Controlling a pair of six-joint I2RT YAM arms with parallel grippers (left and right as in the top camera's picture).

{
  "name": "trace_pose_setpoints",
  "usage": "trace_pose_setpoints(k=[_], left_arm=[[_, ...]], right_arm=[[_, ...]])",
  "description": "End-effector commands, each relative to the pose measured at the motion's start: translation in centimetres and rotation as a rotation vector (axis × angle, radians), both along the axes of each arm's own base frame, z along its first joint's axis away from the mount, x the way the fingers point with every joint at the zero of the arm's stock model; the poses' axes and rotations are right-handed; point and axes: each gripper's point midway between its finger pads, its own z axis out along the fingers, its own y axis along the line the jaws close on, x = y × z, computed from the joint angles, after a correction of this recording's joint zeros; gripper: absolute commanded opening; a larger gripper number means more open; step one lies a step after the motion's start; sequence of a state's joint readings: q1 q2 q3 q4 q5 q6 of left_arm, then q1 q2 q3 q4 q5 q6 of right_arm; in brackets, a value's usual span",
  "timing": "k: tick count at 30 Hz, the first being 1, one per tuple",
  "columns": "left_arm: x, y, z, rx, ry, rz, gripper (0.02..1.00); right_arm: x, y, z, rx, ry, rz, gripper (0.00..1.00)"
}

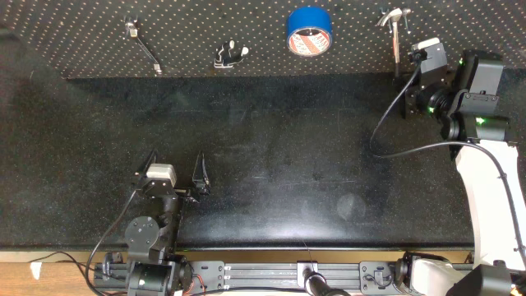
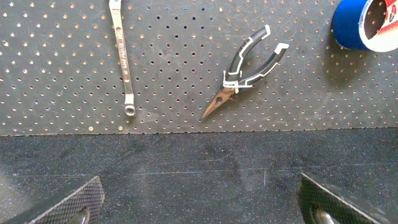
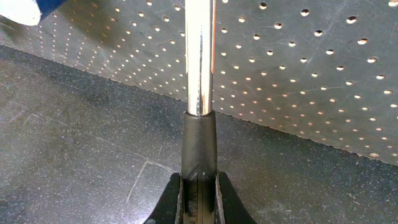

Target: Place Tools Onto Pegboard

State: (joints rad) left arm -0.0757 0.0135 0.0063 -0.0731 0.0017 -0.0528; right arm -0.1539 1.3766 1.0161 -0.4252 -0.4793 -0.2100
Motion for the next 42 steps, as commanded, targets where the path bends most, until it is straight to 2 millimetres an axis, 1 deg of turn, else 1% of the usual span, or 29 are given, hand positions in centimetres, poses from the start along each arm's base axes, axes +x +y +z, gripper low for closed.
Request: trace_pose_setpoints(k=[1, 6, 13, 14, 15, 17, 20, 24, 25, 26, 28, 30, 32, 37, 40, 42], left_arm=[[-0.1, -0.3, 0.0, 0.001, 0.0, -0.015, 0.996], [-0.1, -0.3, 0.0, 0.001, 0.0, -0.015, 0.998], [-0.1, -0.3, 0.0, 0.001, 0.0, -0.015, 0.996], [-0.1, -0.3, 0.0, 0.001, 0.0, -0.015, 0.993], [-0.1, -0.3, 0.0, 0.001, 0.0, -0.015, 0.996], [-0.1, -0.3, 0.0, 0.001, 0.0, -0.015, 0.996], [-0.1, -0.3, 0.0, 0.001, 0.0, -0.015, 0.996], [-0.1, -0.3, 0.0, 0.001, 0.0, -0.015, 0.996], [-0.1, -0.3, 0.0, 0.001, 0.0, -0.015, 0.996], [-0.1, -0.3, 0.0, 0.001, 0.0, -0.015, 0.996], [-0.1, -0.3, 0.0, 0.001, 0.0, -0.015, 0.996], [-0.1, -0.3, 0.0, 0.001, 0.0, -0.015, 0.998], [-0.1, -0.3, 0.0, 0.001, 0.0, -0.015, 0.996], [-0.1, -0.3, 0.0, 0.001, -0.001, -0.015, 0.996], [-0.1, -0.3, 0.0, 0.001, 0.0, -0.015, 0.996], [-0.1, -0.3, 0.0, 0.001, 0.0, -0.015, 0.996]], right_arm=[[0.2, -0.2, -0.7, -0.01, 0.013, -0.02, 0.077], [0.5, -0.2, -0.9, -0.01, 0.012, -0.02, 0.077], [0.9, -0.3, -2.1, -0.007, 0.037, -0.019, 0.08], [0.9, -0.3, -2.2, -0.007, 0.038, -0.019, 0.215], [0.9, -0.3, -2.2, -0.006, 0.04, -0.019, 0.299], [0.9, -0.3, -2.2, -0.006, 0.04, -0.019, 0.389], [0.9, -0.3, -2.2, -0.005, 0.04, -0.018, 0.485], [1.0, -0.2, -2.2, -0.004, 0.039, -0.016, 0.7], [1.0, -0.2, -2.1, -0.004, 0.036, -0.016, 0.844], [0.8, -0.2, -1.9, -0.004, 0.035, -0.016, 0.932], [0.0, -0.1, -1.2, -0.009, 0.025, -0.018, 0.947], [-0.8, -0.2, -1.4, -0.032, 0.017, -0.009, 0.95], [-2.0, -0.4, -2.4, -0.051, 0.032, -0.022, 0.952], [-6.2, 0.1, -5.5, -0.059, 0.035, -0.03, 0.956], [-8.6, 0.4, -6.4, -0.064, -0.014, -0.031, 0.956], [-9.3, 0.6, -6.5, -0.07, -0.073, -0.031, 0.958]])
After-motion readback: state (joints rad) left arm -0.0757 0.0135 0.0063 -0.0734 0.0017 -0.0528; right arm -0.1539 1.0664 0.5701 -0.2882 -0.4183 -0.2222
